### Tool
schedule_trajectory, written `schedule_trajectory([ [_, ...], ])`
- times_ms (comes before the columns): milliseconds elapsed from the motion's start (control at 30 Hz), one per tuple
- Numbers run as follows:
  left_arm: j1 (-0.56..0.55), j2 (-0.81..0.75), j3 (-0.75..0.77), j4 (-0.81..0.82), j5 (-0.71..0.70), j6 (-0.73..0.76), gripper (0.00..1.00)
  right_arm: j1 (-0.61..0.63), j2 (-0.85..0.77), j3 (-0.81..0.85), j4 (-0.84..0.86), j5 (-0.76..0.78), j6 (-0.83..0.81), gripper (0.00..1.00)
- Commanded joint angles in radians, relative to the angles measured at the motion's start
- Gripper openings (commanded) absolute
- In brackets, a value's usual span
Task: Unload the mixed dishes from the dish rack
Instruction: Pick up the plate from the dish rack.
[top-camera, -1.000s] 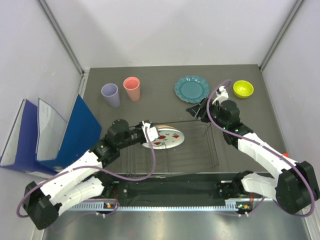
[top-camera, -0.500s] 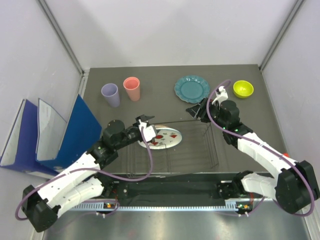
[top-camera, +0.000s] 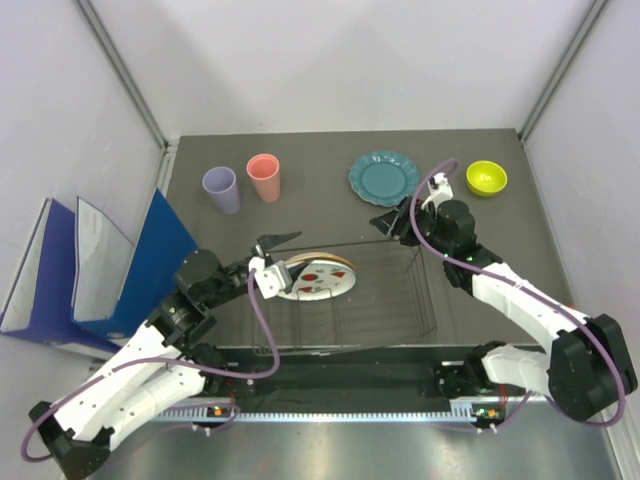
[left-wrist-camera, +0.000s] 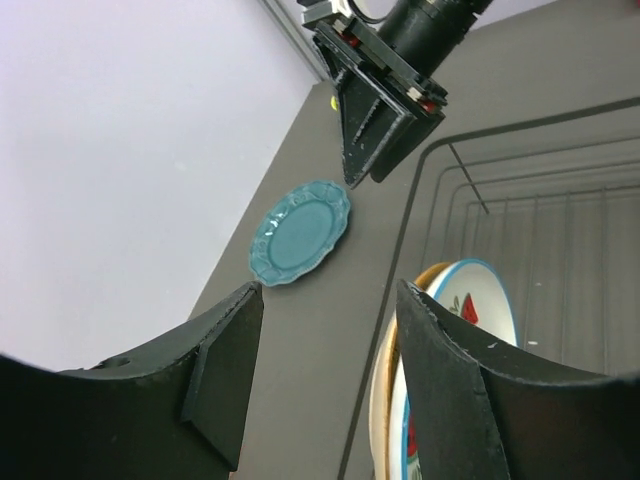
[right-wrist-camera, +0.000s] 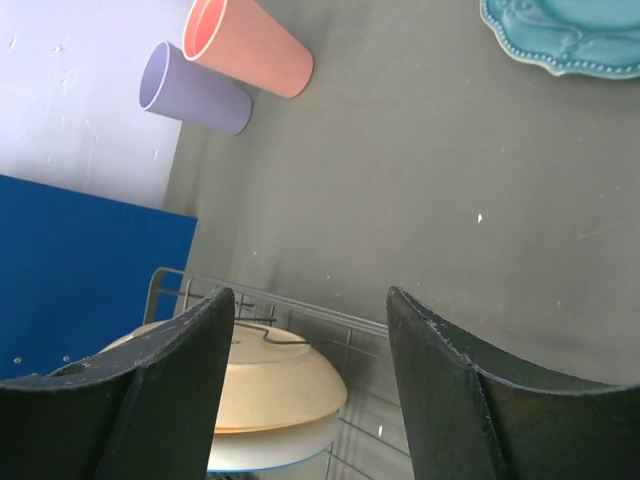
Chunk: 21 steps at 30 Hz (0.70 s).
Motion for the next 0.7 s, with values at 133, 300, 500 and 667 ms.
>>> schedule_trajectory([
  [133, 0.002, -0.015, -0.004, -0.163, 0.037, 0.022, 0.6, 0.012, 0.011, -0.006, 0.071, -0.019, 0.021, 0.62],
  [300, 0.002, -0.019, -0.015, -0.257, 0.037, 0.054, 0.55, 0.011, 0.02, -0.006, 0.074, -0.013, 0.018, 0.62],
  [500, 0.001, -0.029, -0.055, -0.297, 0.011, 0.071, 0.53, 0.011, 0.037, -0.009, 0.085, -0.018, 0.022, 0.63],
  [667, 0.001, -0.035, -0.121, -0.243, -0.03, 0.074, 0.54, 0.011, 0.041, -0.012, 0.09, -0.021, 0.024, 0.62],
])
